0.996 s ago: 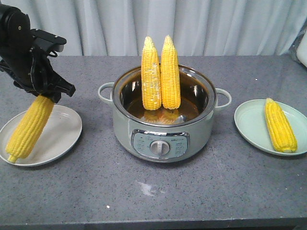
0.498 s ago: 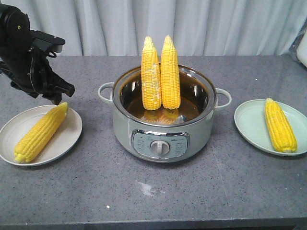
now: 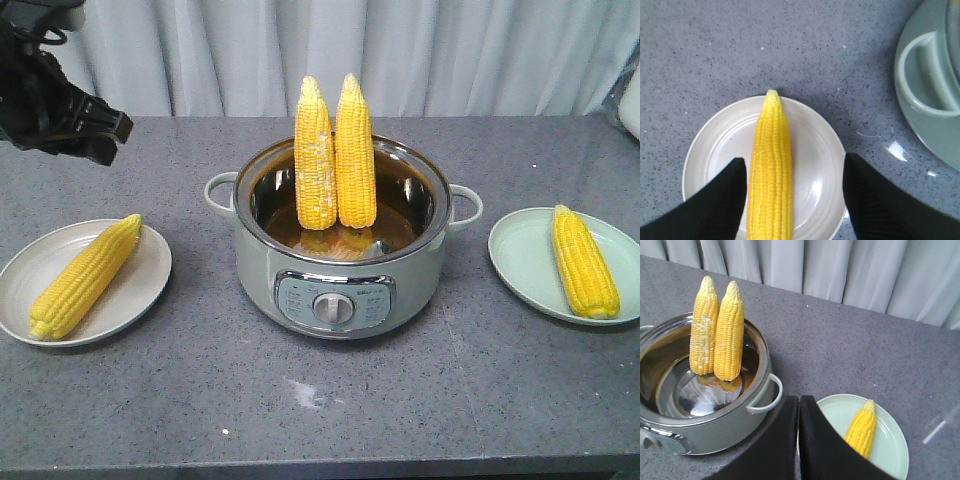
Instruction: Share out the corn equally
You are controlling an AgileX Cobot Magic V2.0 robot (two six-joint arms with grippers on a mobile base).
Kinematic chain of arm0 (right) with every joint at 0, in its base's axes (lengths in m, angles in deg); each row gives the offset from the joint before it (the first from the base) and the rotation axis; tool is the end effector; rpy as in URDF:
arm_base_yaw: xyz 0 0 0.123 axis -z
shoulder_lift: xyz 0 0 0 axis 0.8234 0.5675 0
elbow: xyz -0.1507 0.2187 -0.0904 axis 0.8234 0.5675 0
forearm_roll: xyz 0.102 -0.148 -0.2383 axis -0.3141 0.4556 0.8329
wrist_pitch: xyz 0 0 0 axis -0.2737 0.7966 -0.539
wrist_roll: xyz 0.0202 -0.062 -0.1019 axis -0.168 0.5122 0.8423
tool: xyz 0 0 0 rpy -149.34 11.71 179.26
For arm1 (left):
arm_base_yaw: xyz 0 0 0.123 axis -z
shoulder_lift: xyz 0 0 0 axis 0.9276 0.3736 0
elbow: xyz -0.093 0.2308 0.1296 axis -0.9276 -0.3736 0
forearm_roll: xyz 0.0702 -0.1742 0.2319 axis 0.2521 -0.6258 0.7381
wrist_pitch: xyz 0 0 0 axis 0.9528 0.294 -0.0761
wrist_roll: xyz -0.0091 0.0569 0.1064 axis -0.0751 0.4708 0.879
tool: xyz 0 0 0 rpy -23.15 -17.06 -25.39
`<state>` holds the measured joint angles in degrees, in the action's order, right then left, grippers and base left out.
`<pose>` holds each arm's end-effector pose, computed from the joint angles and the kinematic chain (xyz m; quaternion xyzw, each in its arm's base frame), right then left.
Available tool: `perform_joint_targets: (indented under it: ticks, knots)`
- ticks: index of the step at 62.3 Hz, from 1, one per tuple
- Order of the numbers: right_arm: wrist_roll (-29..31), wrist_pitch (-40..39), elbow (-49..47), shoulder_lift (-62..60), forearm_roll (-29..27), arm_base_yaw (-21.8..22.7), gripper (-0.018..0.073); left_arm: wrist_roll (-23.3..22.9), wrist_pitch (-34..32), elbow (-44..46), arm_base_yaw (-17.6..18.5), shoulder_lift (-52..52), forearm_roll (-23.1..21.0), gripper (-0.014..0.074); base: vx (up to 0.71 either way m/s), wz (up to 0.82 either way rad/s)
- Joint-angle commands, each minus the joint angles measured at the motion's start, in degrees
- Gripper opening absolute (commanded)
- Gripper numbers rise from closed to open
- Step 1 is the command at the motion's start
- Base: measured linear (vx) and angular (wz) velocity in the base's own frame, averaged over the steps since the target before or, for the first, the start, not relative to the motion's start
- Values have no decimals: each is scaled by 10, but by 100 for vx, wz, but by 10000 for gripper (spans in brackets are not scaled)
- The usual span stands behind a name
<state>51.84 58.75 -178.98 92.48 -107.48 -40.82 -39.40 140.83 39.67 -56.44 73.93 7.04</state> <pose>0.2639 -0.0098 0.4966 -0.1267 0.8566 0.0861 0.4928 0.3990 -0.0810 0.3823 0.1260 0.9508 -0.0153 0.2828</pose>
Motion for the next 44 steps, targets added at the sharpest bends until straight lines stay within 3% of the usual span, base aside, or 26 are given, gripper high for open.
perform_joint_targets:
  ticks: [1, 9, 17, 21, 29, 36, 44]
  knots:
    - [46, -47, -14, -2, -53, 2, 8, 4, -20, 14, -1, -51, -6, 417, 0, 0]
    - [120, -57, -16, 23, -154, 2, 42, 9, -36, 14, -1, -80, -27, 417, 0, 0]
    - [190, -56, -16, 61, -266, 2, 156, 11, -44, 14, -1, -95, -51, 417, 0, 0]
    - [210, -58, -16, 81, -313, 2, 253, 11, -44, 14, -1, -99, -58, 417, 0, 0]
    - [248, -76, -17, 121, -415, 2, 536, 11, -45, 14, -1, -100, -66, 417, 0, 0]
    - [248, -91, -51, 156, -427, -6, 704, 11, -46, 14, -1, -100, -66, 417, 0, 0]
    - [215, -116, -143, 205, -375, -57, 724, 11, -47, 14, -1, -100, -69, 417, 0, 0]
